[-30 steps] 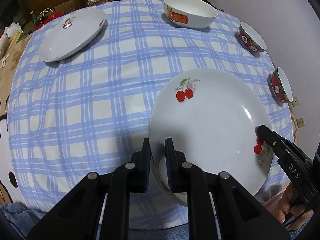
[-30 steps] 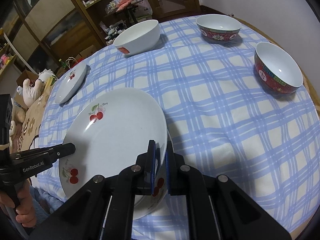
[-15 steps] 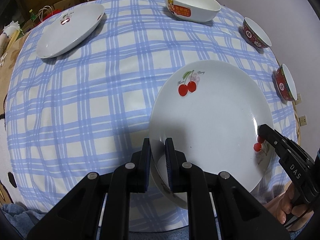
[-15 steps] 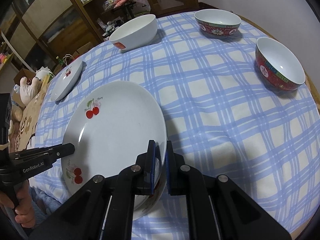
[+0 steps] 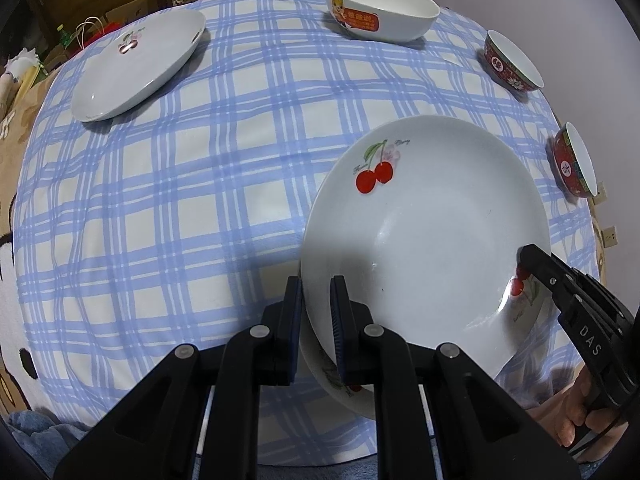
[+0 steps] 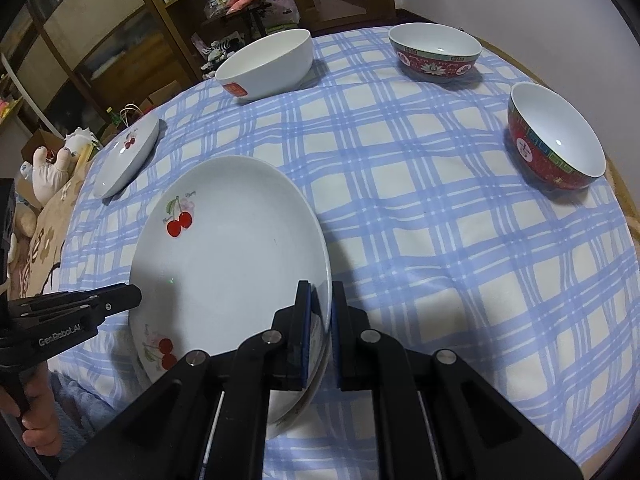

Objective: Organize plates and bowls
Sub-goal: 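Carry the cherry plate in the right gripper toward the other plate, then lower the cherry plate to the table and open both grippers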

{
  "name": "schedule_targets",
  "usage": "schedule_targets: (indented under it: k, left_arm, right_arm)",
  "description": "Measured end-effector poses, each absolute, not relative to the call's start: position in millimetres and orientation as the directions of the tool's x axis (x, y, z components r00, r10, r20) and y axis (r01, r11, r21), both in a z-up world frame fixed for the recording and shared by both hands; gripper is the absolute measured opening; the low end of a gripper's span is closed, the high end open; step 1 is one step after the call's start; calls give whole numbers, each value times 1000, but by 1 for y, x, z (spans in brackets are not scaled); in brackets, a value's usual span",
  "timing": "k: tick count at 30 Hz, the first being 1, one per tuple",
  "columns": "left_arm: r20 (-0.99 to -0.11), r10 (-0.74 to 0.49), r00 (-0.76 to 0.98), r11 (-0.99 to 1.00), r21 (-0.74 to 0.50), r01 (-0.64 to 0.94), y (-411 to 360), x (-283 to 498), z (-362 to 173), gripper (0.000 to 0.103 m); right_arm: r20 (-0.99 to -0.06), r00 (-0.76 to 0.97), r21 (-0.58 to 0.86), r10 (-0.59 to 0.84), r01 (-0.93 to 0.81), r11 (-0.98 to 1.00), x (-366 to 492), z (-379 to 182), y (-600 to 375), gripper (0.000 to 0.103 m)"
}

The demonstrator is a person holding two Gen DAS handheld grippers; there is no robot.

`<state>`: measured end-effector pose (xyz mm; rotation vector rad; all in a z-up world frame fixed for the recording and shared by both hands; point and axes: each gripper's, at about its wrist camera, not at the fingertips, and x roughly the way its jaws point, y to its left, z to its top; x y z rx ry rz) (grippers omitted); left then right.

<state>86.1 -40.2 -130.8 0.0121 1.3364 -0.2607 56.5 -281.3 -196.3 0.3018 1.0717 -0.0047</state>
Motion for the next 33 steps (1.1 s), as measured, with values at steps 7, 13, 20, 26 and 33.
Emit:
schedule_targets:
  k: [7, 13, 20, 26, 33]
  left_arm:
    - [-961, -178, 210, 970, -137, 199, -41, 87, -131, 14]
    - [-963, -150, 224, 971, -100, 218, -45, 88, -131, 15]
    - [-967, -138, 216, 972, -91, 215, -45, 91, -134, 15]
    - [-968, -136, 212, 973, -90, 214, -44, 90, -135, 15]
    - [-964, -146, 223, 973, -99, 206, -40, 88, -127, 17]
  right_arm:
    - [-865, 481, 248, 145, 156, 956, 56, -197, -283, 10]
    - [-872, 465, 257, 155, 164, 952, 56, -202, -283, 10]
    - [-876, 461, 242, 143, 163, 957, 58, -203, -280, 10]
    - [-871, 470, 242, 140, 164, 956, 58, -201, -280, 10]
    - [-857, 497, 241, 136, 153, 958, 55, -193, -279, 12]
